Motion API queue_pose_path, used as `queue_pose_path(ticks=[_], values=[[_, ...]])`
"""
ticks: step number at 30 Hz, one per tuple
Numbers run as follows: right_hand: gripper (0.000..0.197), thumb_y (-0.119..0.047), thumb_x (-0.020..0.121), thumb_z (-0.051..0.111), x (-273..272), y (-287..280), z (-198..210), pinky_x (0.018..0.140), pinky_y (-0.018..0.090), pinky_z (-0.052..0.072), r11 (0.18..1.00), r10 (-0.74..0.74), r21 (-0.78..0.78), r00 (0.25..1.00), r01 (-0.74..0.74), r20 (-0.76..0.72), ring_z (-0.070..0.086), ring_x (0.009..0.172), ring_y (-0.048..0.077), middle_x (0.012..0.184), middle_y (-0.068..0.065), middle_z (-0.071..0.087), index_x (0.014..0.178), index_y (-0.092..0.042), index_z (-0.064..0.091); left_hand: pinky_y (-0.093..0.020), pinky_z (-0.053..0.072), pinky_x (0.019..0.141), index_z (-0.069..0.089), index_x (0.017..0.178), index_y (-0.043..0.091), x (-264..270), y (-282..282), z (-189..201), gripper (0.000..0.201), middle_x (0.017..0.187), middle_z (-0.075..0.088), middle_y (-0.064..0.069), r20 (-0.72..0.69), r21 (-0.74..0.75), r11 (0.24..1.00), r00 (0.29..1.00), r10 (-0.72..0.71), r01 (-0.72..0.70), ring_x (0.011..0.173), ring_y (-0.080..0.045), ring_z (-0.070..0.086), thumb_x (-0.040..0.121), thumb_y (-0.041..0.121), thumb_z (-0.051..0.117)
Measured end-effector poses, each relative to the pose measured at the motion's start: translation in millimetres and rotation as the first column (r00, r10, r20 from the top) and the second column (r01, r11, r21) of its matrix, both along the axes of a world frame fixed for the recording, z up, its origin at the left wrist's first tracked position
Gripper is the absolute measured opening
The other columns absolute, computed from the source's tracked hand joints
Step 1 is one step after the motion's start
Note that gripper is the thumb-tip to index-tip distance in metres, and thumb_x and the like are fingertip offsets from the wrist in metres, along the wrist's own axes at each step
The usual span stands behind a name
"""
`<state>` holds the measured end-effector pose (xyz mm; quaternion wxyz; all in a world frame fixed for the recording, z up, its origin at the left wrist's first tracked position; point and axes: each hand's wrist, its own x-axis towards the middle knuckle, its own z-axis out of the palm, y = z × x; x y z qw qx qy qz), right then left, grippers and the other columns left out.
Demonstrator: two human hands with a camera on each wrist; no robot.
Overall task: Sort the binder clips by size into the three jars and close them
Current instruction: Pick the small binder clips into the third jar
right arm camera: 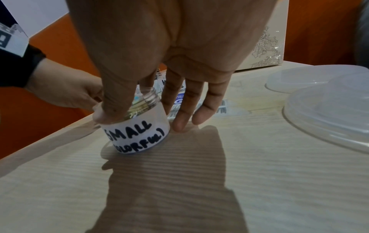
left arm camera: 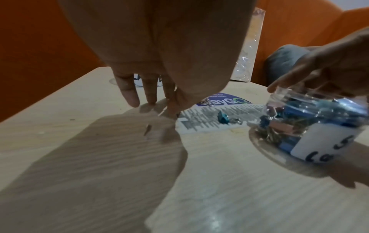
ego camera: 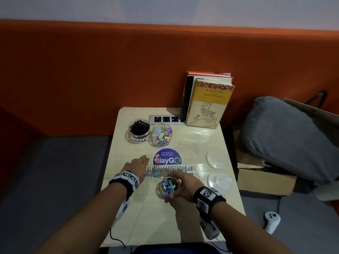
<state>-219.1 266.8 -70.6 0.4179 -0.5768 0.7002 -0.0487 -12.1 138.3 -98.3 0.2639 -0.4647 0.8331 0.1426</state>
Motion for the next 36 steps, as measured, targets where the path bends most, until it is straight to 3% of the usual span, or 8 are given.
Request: queue_pose_path(ticks=[5, 8, 11, 15, 18, 22, 30, 36], values=[[0.078, -0.032, 0.067, 0.087, 0.1, -1.1, 1.2, 0.095, 0.033, 0.049, 1.000, 0.005, 0.004, 1.000, -0.005, -0.001, 0.057, 0.116, 0.018, 0.132, -0.009, 0.060, 0.135, -0.040, 0.050, -0.040, 0.043, 0.104, 0.043, 0.144, 0.011, 3.7, 8.2, -11.4, 0.056, 0.145, 0.040, -0.011, -0.065, -0.147, 0.988, 0.996, -0.054, 0.044, 0.127, -0.030, 0.047, 0.090, 0.002, 0.056], [0.078, -0.032, 0.067, 0.087, -0.3, -1.6, 1.8, 0.095, 0.033, 0.049, 1.000, 0.004, 0.008, 1.000, -0.004, -0.001, 0.056, 0.116, 0.017, 0.132, -0.009, 0.059, 0.134, -0.040, 0.050, -0.038, 0.047, 0.097, 0.052, 0.134, 0.011, 5.5, 8.2, -17.5, 0.044, 0.136, 0.045, -0.011, -0.195, -0.112, 0.992, 0.980, 0.039, -0.062, 0.117, -0.030, 0.053, 0.091, 0.001, 0.054], [0.078, -0.032, 0.066, 0.087, -0.7, -2.4, 0.9, 0.095, 0.033, 0.049, 1.000, 0.006, 0.013, 1.000, -0.006, -0.002, 0.057, 0.116, 0.017, 0.131, -0.010, 0.059, 0.134, -0.041, 0.050, -0.039, 0.049, 0.091, 0.061, 0.119, 0.011, 4.3, -1.8, -13.7, 0.023, 0.124, 0.047, -0.012, -0.292, -0.058, 0.971, 0.934, 0.207, -0.233, 0.105, -0.031, 0.057, 0.097, 0.014, 0.055], [0.078, -0.031, 0.064, 0.088, -0.8, -3.1, -2.0, 0.091, 0.029, 0.048, 1.000, 0.000, 0.016, 1.000, 0.000, -0.001, 0.058, 0.114, 0.017, 0.129, -0.008, 0.061, 0.132, -0.040, 0.051, -0.041, 0.050, 0.088, 0.059, 0.103, 0.011, 4.2, -14.3, -11.3, 0.015, 0.112, 0.050, -0.013, -0.257, -0.052, 0.950, 0.923, 0.286, -0.308, 0.097, -0.032, 0.057, 0.098, 0.025, 0.057], [0.078, -0.034, 0.063, 0.088, -1.6, -3.1, -4.4, 0.092, 0.032, 0.049, 1.000, 0.000, 0.008, 1.000, 0.000, -0.008, 0.058, 0.115, 0.017, 0.128, -0.010, 0.061, 0.131, -0.041, 0.051, -0.040, 0.050, 0.090, 0.057, 0.109, 0.008, 3.3, -19.9, -10.4, 0.015, 0.115, 0.054, -0.015, -0.181, -0.074, 0.963, 0.954, 0.241, -0.257, 0.101, -0.032, 0.057, 0.098, 0.018, 0.054], [0.078, -0.034, 0.063, 0.088, -1.2, -3.5, -4.3, 0.094, 0.033, 0.049, 1.000, 0.002, 0.016, 1.000, -0.002, -0.002, 0.057, 0.116, 0.017, 0.130, -0.010, 0.060, 0.131, -0.042, 0.050, -0.039, 0.050, 0.079, 0.051, 0.110, 0.007, 5.9, -22.1, -9.1, 0.020, 0.108, 0.058, -0.015, -0.207, -0.065, 0.960, 0.944, 0.256, -0.274, 0.097, -0.033, 0.059, 0.090, 0.006, 0.052], [0.080, -0.036, 0.061, 0.089, -2.1, -4.7, -5.0, 0.095, 0.034, 0.051, 1.000, 0.016, 0.006, 1.000, -0.016, 0.002, 0.058, 0.115, 0.017, 0.128, -0.011, 0.062, 0.130, -0.042, 0.050, -0.037, 0.050, 0.085, 0.056, 0.117, 0.010, 2.9, -12.2, -4.7, 0.024, 0.116, 0.057, -0.014, -0.247, -0.062, 0.952, 0.928, 0.278, -0.301, 0.104, -0.032, 0.057, 0.094, 0.014, 0.049], [0.079, -0.034, 0.063, 0.088, -3.1, -5.5, -4.4, 0.094, 0.031, 0.049, 1.000, 0.026, 0.003, 1.000, -0.026, -0.001, 0.058, 0.116, 0.019, 0.130, -0.008, 0.061, 0.132, -0.039, 0.051, -0.038, 0.051, 0.088, 0.056, 0.123, 0.010, -18.2, 7.6, 11.7, 0.028, 0.121, 0.059, -0.012, -0.267, -0.064, 0.969, 0.940, 0.213, -0.238, 0.109, -0.029, 0.058, 0.097, 0.015, 0.048]])
